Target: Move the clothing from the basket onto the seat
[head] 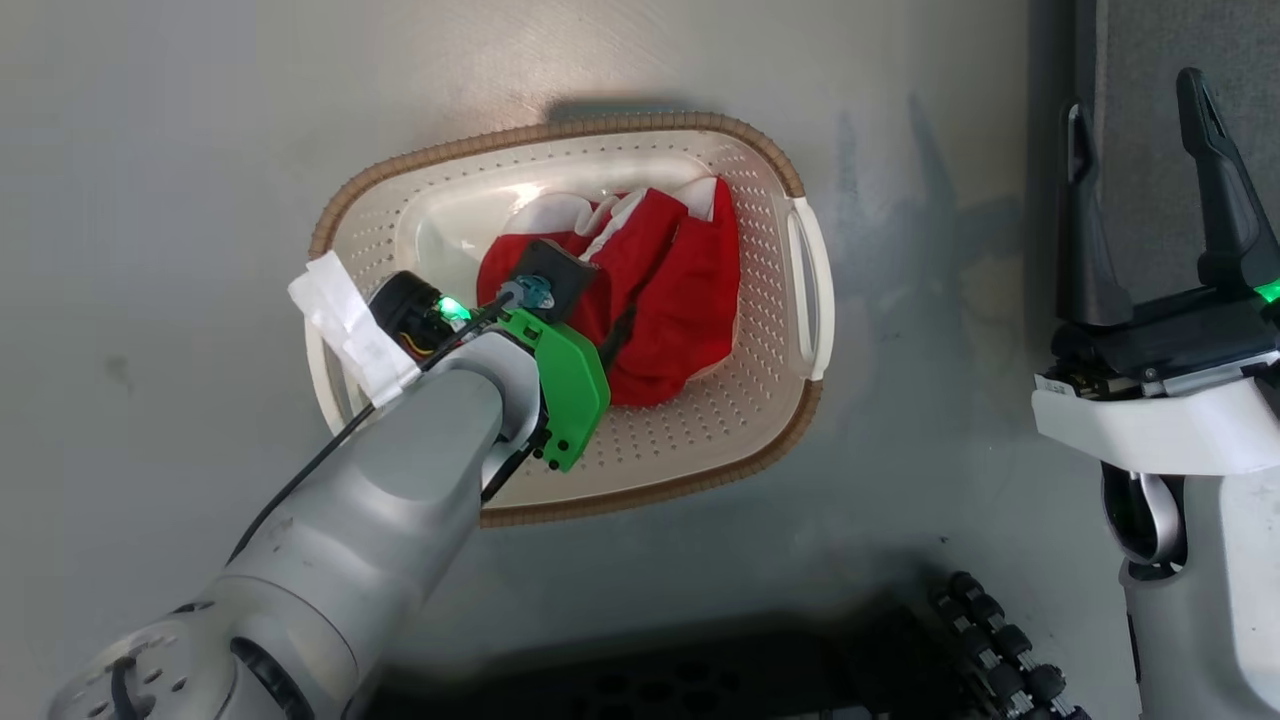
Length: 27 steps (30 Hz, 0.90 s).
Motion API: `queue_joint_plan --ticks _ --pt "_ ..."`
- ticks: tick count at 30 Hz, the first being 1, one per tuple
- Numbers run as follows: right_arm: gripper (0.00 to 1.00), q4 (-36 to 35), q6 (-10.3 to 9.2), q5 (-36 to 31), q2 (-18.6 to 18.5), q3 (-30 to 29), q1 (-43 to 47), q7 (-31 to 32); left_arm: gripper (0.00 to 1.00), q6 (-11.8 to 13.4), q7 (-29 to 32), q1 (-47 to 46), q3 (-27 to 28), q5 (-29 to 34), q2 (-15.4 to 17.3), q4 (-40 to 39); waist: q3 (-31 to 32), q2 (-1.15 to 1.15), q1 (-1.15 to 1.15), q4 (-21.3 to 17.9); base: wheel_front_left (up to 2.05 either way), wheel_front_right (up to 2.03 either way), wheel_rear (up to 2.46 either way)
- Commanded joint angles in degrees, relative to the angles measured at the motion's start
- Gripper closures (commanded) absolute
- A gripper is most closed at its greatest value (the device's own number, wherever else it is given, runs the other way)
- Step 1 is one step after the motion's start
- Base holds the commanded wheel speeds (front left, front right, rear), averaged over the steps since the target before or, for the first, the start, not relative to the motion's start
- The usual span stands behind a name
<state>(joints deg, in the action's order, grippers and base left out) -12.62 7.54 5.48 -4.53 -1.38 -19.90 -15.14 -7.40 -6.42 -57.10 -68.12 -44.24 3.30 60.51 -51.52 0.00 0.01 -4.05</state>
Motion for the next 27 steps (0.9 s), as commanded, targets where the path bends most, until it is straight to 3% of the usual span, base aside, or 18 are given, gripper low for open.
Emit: queue_joint_plan --ticks 1,13,27 --pt "0.0 -0.5 -0.1 0.2 0.2 0.2 -1.0 0.0 0.0 -0.2 0.0 -1.7 -0.4 -1.2 0.8 0.6 -3.7 0.0 -0.01 -2.1 0.0 0.0 0.0" --pt "0.0 -2.1 -0.1 1.1 1.1 0.1 -1.0 0.0 0.0 -0.2 -0.6 -4.7 -4.1 -5.8 2.0 2.6 -7.4 0.0 -0.01 -4.3 0.0 0.0 0.0" --pt "0.0 -3.0 -0.1 0.5 0.9 -0.1 0.9 0.0 0.0 -0.2 -1.7 -6.2 -5.2 -7.4 0.7 2.1 -9.4 0.0 -0.01 -4.7 0.0 0.0 0.0"
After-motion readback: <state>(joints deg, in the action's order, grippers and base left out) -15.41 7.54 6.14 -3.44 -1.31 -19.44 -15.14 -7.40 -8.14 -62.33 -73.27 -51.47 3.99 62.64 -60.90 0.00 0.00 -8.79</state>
